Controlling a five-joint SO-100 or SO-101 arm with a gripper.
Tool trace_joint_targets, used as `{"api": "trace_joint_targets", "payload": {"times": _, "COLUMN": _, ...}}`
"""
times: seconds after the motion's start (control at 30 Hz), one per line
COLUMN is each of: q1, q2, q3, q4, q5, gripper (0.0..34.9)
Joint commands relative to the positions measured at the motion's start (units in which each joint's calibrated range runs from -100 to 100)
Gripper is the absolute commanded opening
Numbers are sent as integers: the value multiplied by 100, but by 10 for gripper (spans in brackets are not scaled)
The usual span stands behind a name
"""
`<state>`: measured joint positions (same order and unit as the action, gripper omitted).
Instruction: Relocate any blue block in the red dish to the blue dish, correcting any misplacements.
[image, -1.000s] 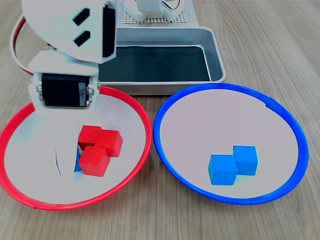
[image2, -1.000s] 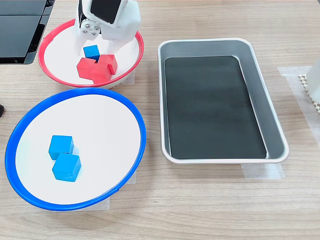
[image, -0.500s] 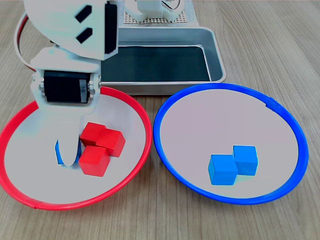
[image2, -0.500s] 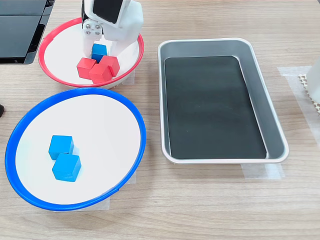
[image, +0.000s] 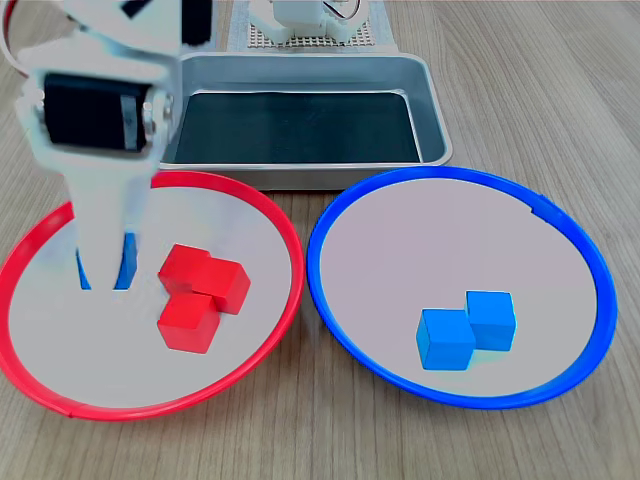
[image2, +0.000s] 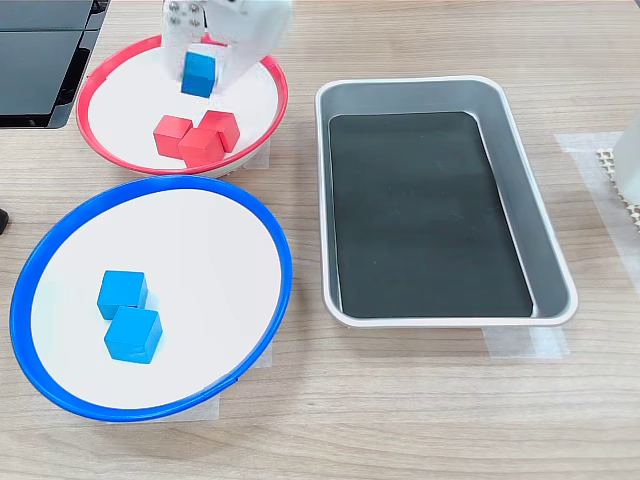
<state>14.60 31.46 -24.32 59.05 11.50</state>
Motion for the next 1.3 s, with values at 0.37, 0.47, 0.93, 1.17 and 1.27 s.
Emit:
{"api": "trace_joint_targets", "payload": {"times": 0.37, "q1": -1305, "q2": -1811, "q3": 1007, "q4": -32, "q5": -225, "gripper": 4}}
{"api": "trace_joint_targets", "payload": {"times": 0.47, "q1": -1691, "q2": -2323, "q3": 1972, "q4": -363, "q5": -269, "gripper": 4}}
{"api": "trace_joint_targets", "payload": {"times": 0.93, "q1": -2745, "q2": -2041, "q3": 2819, "q4": -1155, "q5": -449, "gripper": 4}}
{"api": "trace_joint_targets", "payload": {"times": 1.17, "q1": -2698, "q2": -1692, "q3": 3010, "q4": -1460, "q5": -410, "gripper": 4}}
{"api": "trace_joint_targets", "payload": {"times": 1.27, "q1": -2641, "q2": -1530, "q3": 3037, "q4": -1518, "q5": -396, "gripper": 4}}
